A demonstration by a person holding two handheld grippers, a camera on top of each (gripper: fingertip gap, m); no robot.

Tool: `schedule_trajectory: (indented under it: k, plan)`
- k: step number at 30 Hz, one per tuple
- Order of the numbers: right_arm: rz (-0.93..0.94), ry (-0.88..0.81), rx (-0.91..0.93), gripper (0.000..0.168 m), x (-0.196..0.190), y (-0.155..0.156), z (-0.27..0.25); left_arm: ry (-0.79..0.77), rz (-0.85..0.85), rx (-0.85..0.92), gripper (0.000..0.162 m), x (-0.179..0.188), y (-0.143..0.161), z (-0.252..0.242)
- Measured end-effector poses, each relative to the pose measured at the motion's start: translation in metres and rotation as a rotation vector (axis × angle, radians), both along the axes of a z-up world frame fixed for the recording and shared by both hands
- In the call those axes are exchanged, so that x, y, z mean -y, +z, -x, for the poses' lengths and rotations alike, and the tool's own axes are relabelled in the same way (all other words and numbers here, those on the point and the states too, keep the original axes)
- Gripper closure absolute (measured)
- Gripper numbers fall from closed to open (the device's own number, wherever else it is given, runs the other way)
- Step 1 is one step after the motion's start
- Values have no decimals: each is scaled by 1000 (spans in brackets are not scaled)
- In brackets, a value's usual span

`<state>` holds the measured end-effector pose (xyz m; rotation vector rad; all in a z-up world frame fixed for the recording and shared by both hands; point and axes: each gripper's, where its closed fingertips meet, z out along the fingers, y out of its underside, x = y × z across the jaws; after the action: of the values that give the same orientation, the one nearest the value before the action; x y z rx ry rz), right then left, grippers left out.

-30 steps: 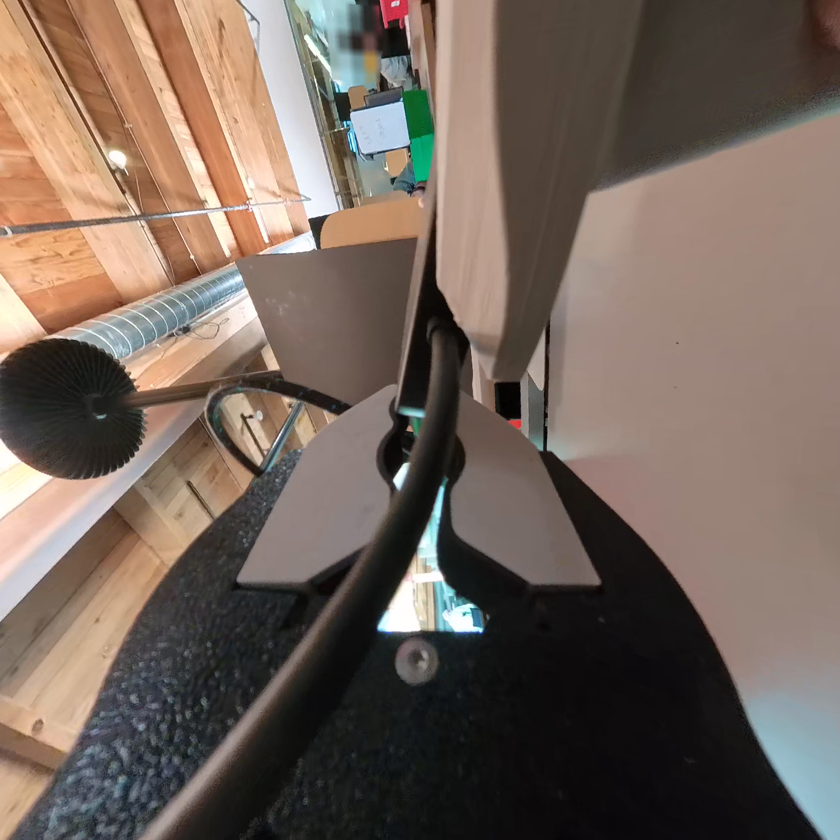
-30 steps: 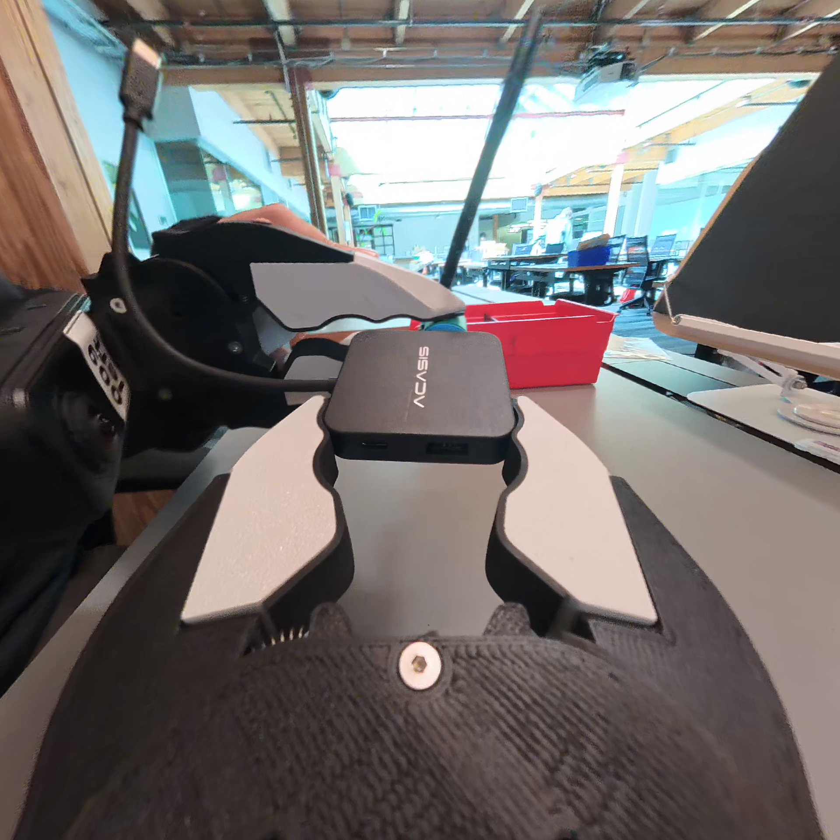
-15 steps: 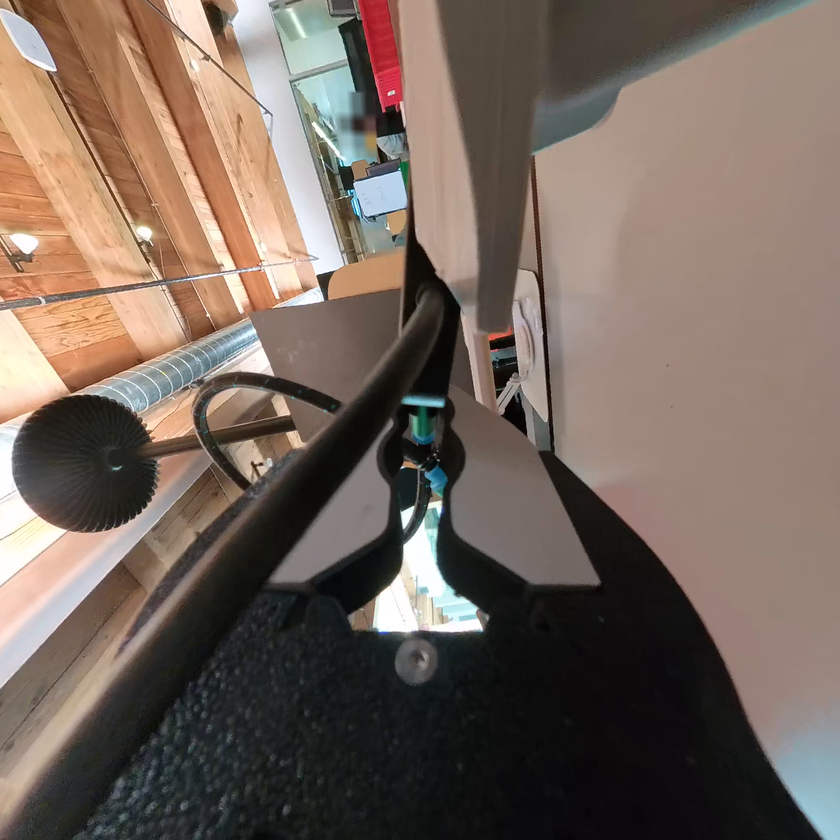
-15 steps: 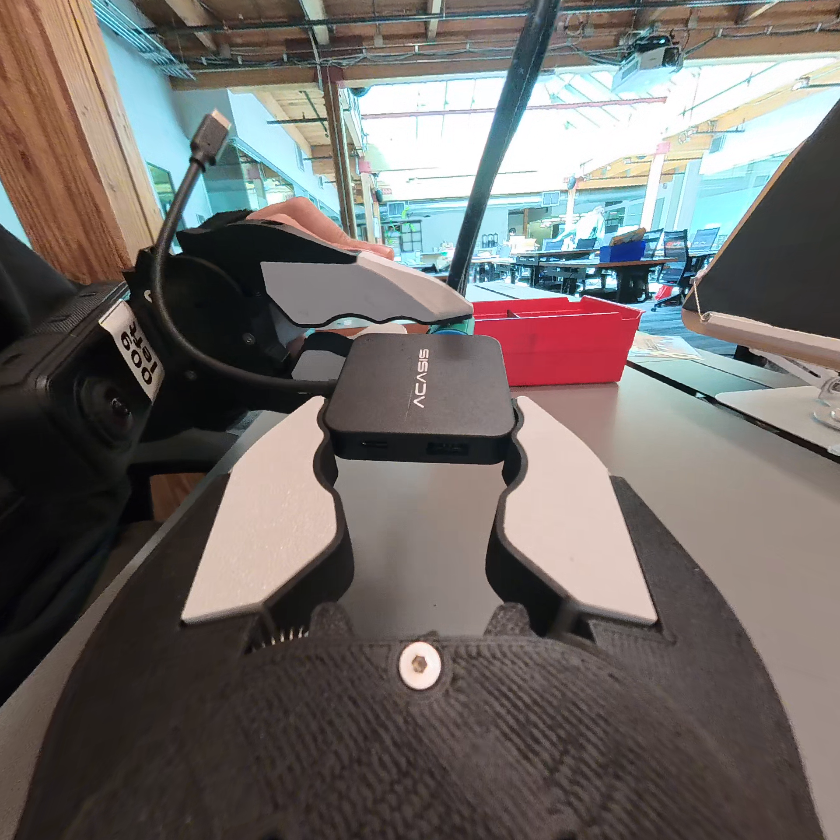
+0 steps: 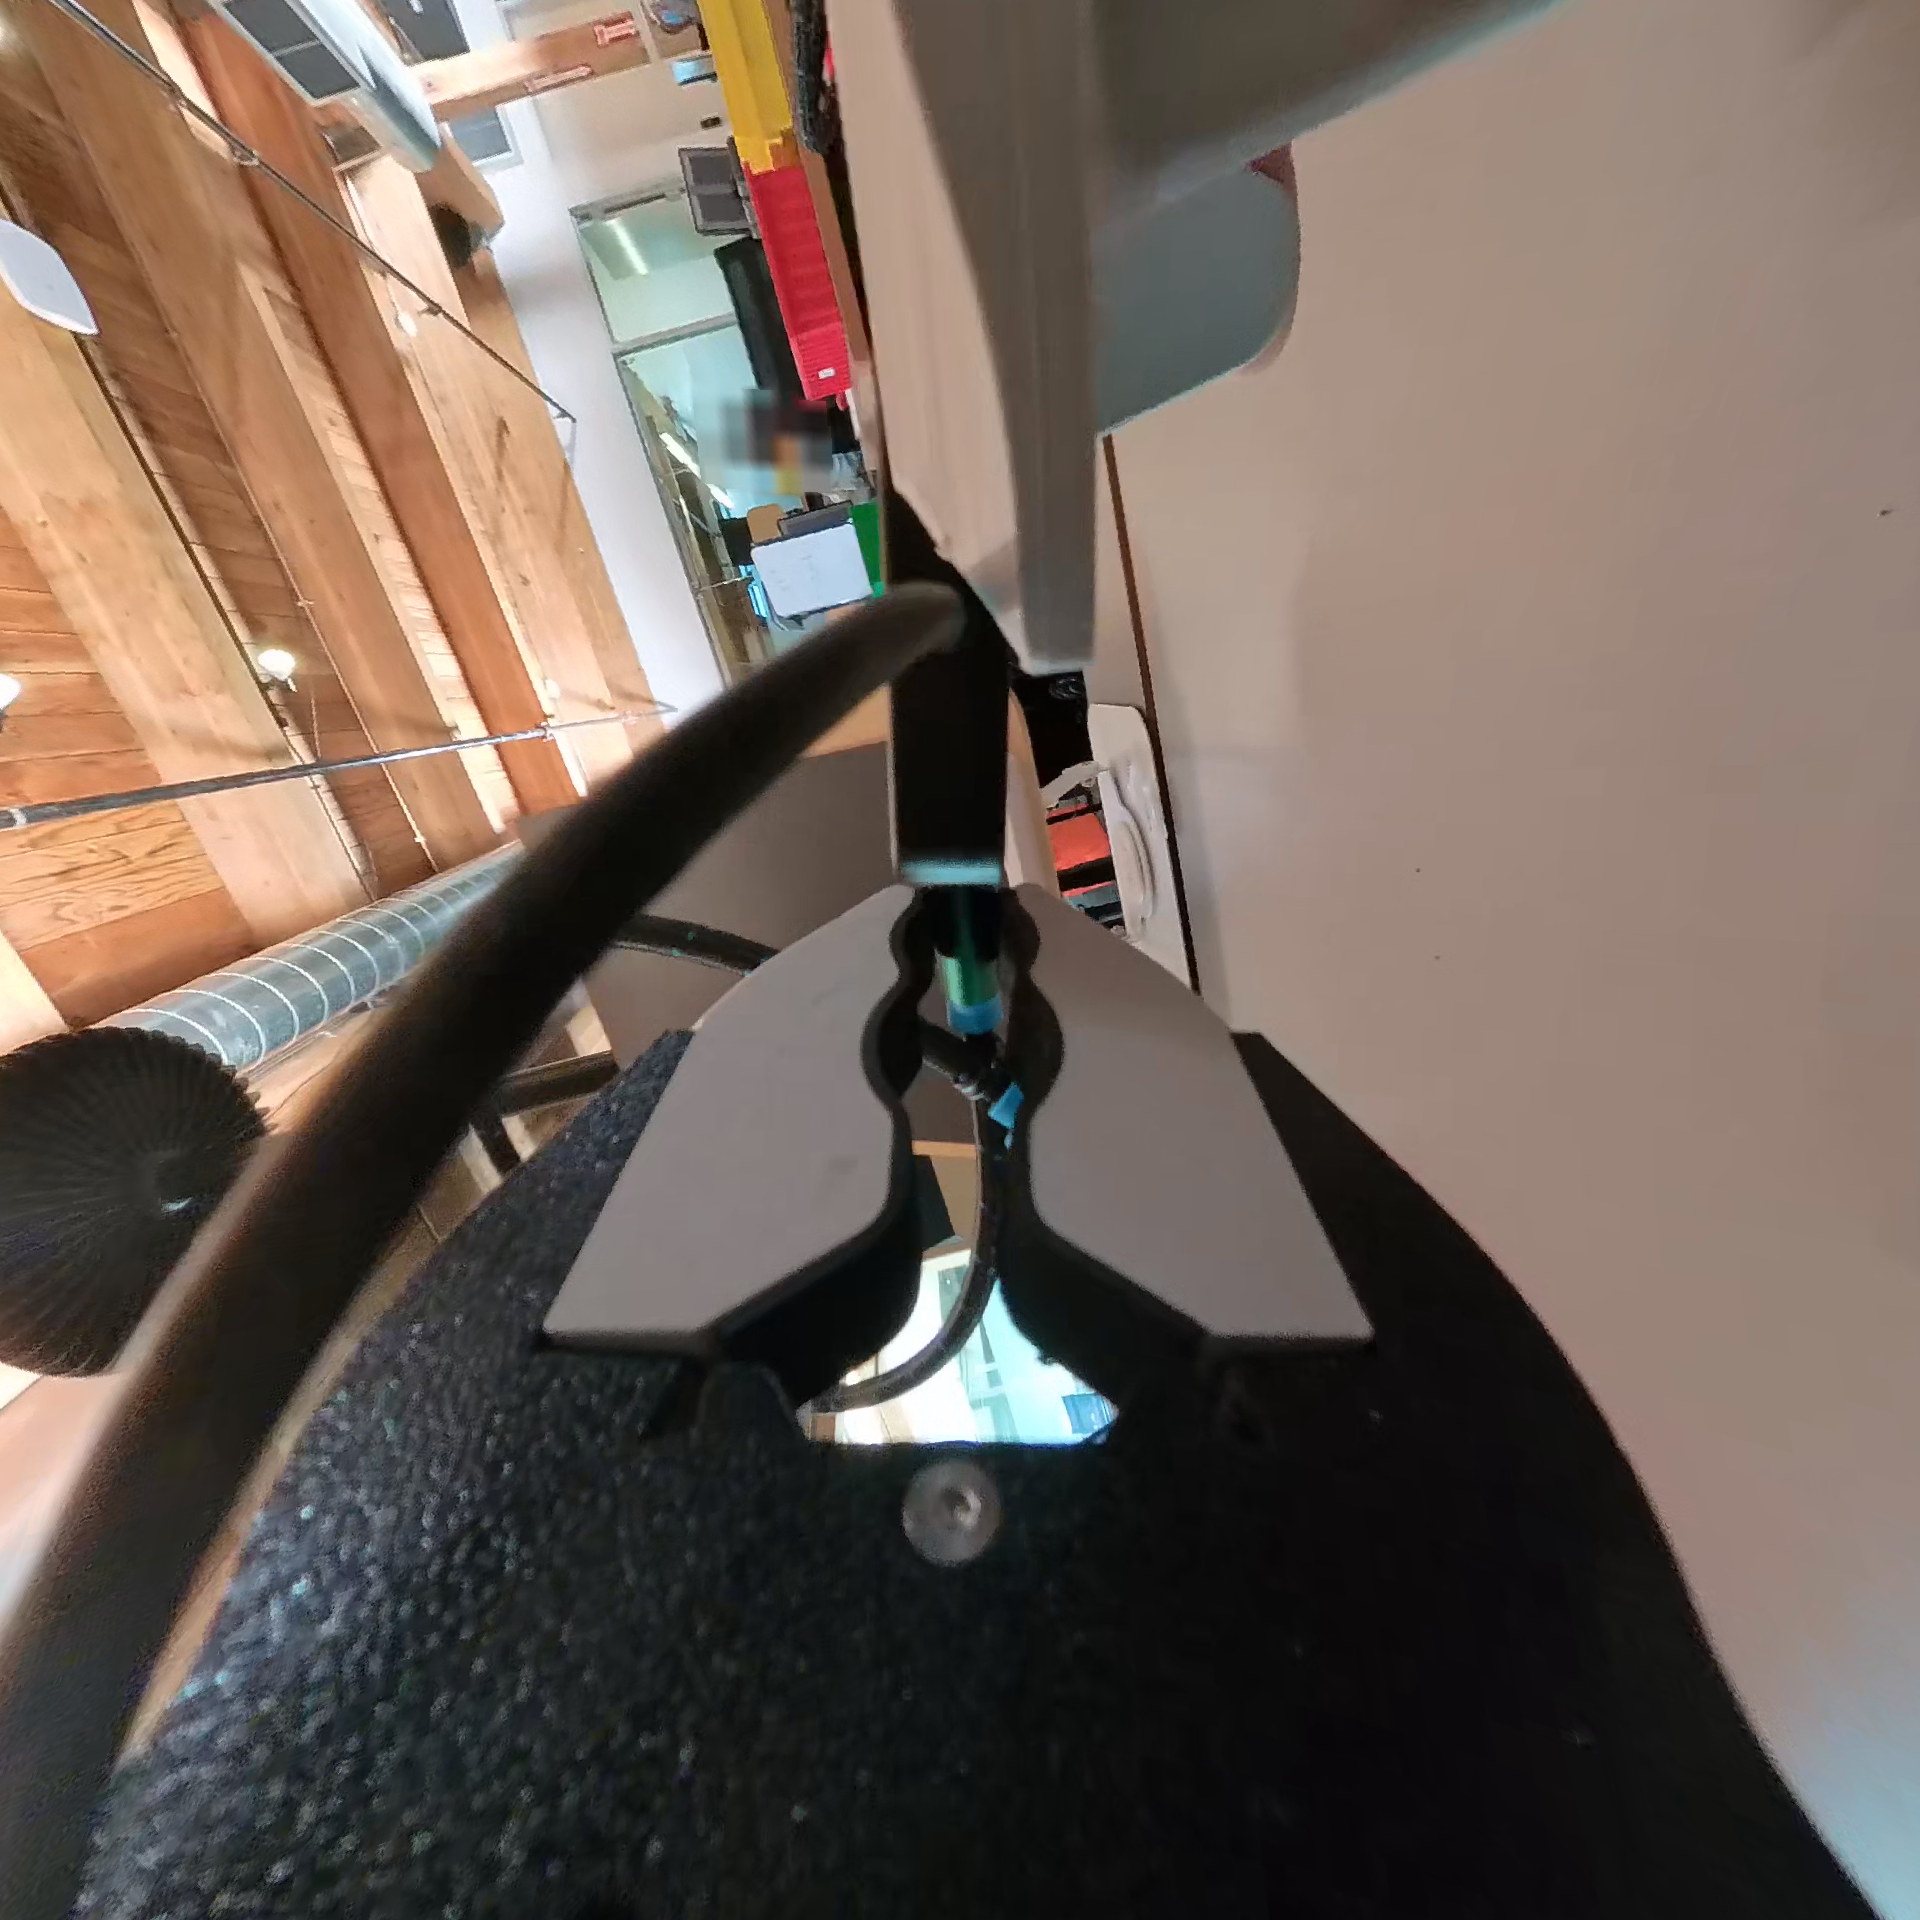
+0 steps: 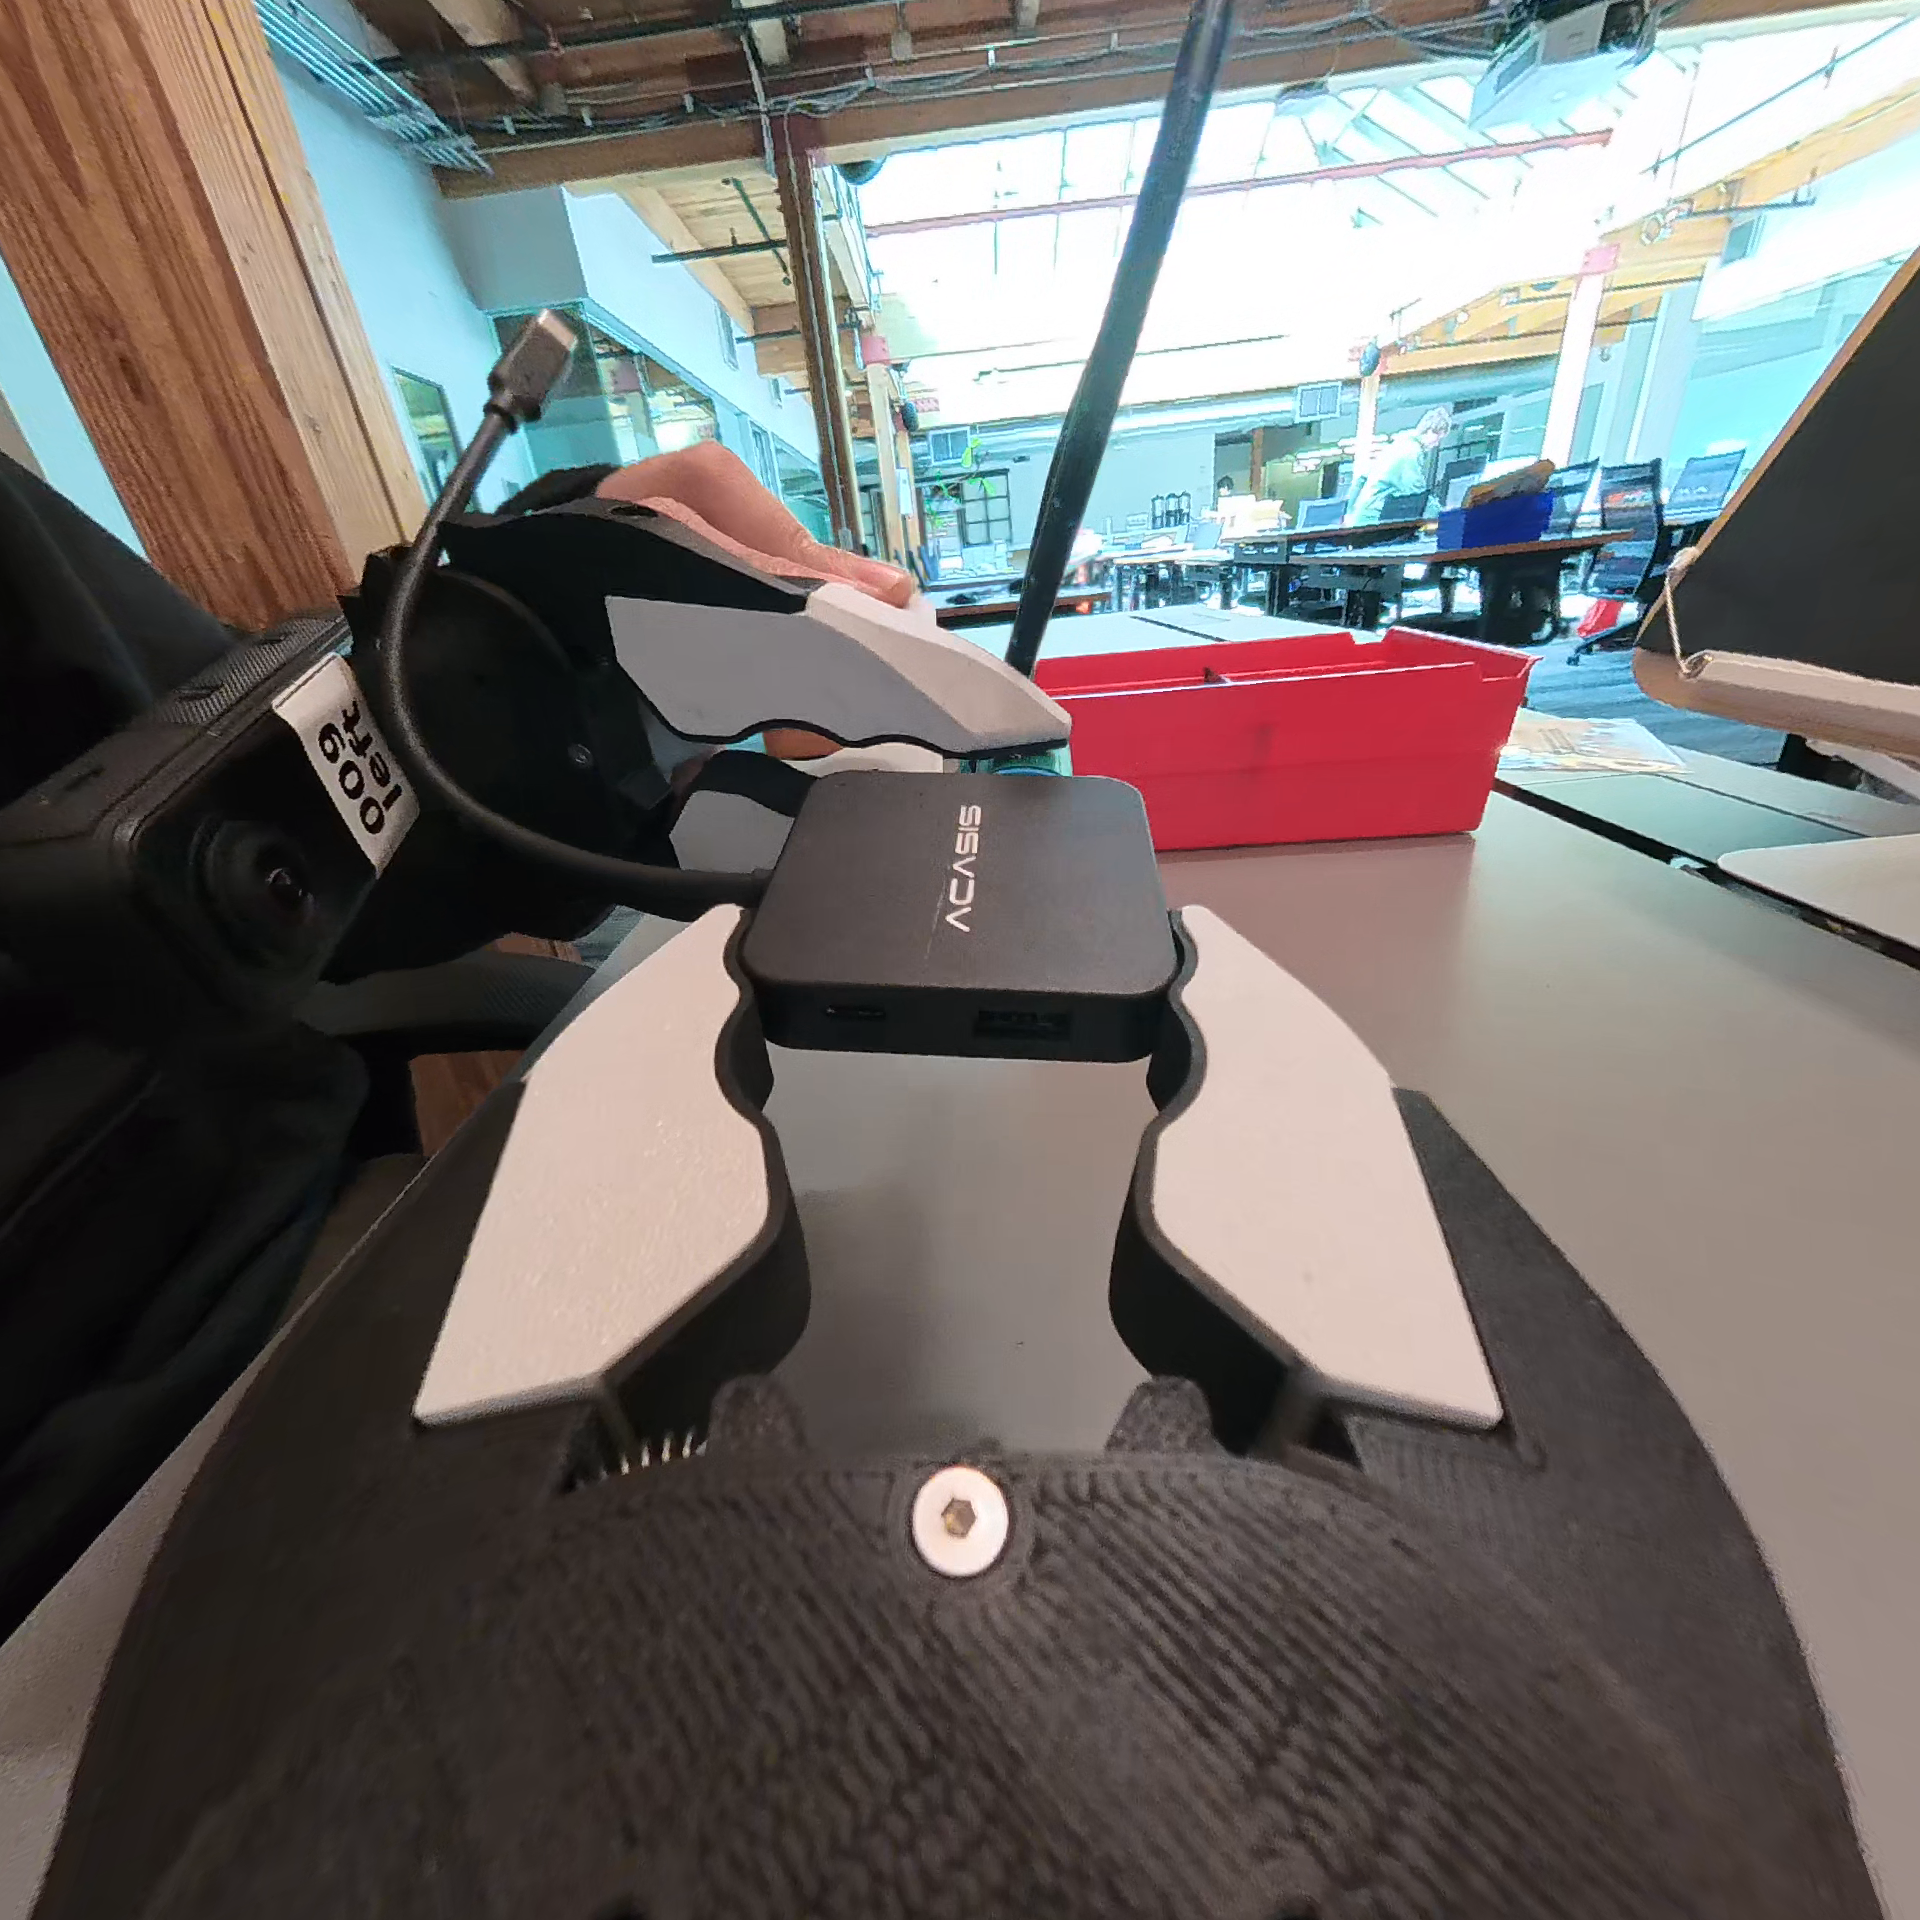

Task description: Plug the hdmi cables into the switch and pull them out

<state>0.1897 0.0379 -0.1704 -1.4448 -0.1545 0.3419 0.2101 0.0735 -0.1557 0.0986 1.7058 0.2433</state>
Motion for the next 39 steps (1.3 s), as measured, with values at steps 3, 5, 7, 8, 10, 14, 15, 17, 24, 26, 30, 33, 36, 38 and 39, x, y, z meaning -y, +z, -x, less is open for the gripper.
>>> schedule_trajectory:
  k: [3,5,7,8,10,14,15,17,24,26,30,33,36,38,39]
  plan:
    - [6,3,0,95,-1,-1,1,-2,-19,-14,152,-1,-2,1]
    - [-2,6,-3,96,-1,-1,2,0,-44,-18,151,-1,-2,1]
    - [-13,9,12,96,-1,1,3,-10,-43,-16,151,2,-1,1]
    - [-31,-1,18,96,1,4,2,-8,-45,-2,151,2,2,1]
    - [-94,18,-24,96,4,13,1,-36,-16,52,151,7,13,0]
    - [-160,7,-52,96,13,24,-5,-112,19,137,136,16,25,2]
    - [-167,12,-50,96,16,25,-5,-105,31,139,132,14,25,1]
    - [-145,6,3,96,18,20,-6,-130,83,85,127,12,17,3]
    - [-162,-2,-17,96,24,23,-12,-185,120,4,100,1,1,12]
    - [-164,-1,-9,96,25,23,-12,-132,98,62,97,-12,4,11]
    - [-197,-23,-12,96,32,28,-18,-42,195,82,93,-39,1,13]
    - [-276,-20,-42,96,46,41,-22,24,314,73,92,-64,-7,14]
    - [-315,-31,-26,96,57,47,-25,102,472,34,93,-100,-25,14]
    - [-331,-30,-8,96,61,49,-24,131,679,0,101,-120,-30,17]
    - [-332,-34,4,96,62,48,-24,114,831,-31,105,-121,-26,21]
